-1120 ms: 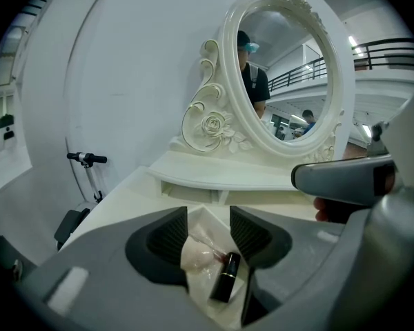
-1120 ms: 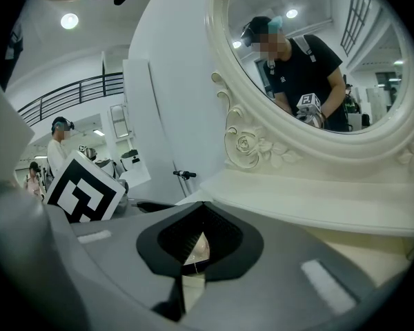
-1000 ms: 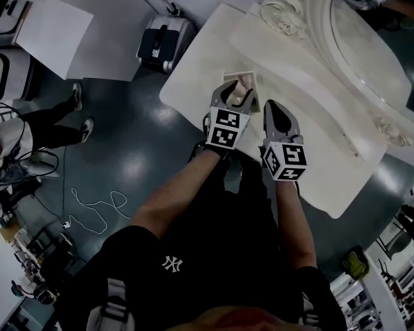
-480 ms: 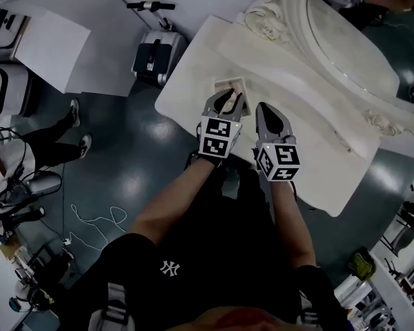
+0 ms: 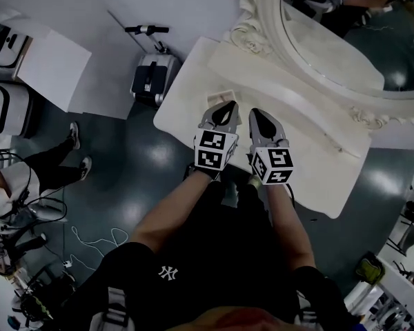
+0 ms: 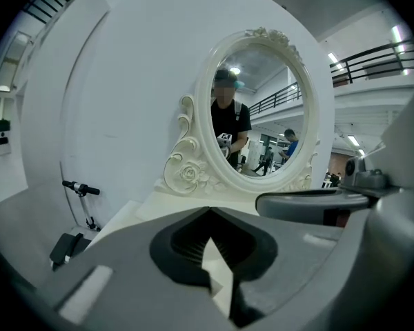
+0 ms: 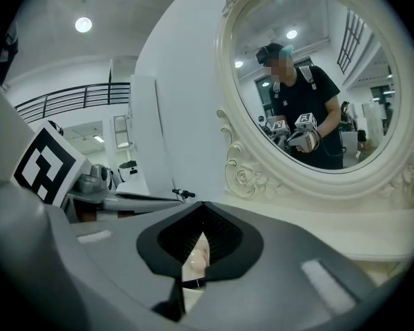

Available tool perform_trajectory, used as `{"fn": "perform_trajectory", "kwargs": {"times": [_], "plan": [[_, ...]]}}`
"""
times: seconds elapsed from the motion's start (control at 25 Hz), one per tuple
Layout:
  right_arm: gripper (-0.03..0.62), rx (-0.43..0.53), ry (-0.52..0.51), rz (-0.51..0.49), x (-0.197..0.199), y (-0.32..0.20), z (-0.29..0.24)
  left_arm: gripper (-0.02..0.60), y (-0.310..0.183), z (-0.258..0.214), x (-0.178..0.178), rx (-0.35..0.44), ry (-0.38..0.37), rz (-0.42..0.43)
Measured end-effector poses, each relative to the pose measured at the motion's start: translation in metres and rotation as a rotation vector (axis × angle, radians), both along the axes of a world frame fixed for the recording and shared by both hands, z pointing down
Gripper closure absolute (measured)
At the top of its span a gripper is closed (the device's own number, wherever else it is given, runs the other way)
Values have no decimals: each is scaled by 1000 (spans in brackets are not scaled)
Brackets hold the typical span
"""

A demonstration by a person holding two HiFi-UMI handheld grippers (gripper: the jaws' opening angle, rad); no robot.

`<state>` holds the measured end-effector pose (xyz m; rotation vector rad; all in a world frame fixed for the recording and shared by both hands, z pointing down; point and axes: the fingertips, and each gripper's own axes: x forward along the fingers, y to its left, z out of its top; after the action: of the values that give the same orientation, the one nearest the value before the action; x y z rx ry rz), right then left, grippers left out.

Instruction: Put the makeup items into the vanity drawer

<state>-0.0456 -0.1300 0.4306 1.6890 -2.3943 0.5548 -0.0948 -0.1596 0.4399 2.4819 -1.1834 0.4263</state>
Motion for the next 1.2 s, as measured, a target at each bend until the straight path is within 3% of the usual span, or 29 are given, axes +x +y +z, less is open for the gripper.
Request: {"fn": "perform_trajectory", "kwargs": {"times": [0.72, 1.2], "plan": [[571, 172, 20, 12, 10, -3, -104, 577, 18, -107, 9, 122, 127, 61], [571, 228, 20, 23, 26, -2, -139, 577, 23, -151, 19, 175, 174, 74]]}}
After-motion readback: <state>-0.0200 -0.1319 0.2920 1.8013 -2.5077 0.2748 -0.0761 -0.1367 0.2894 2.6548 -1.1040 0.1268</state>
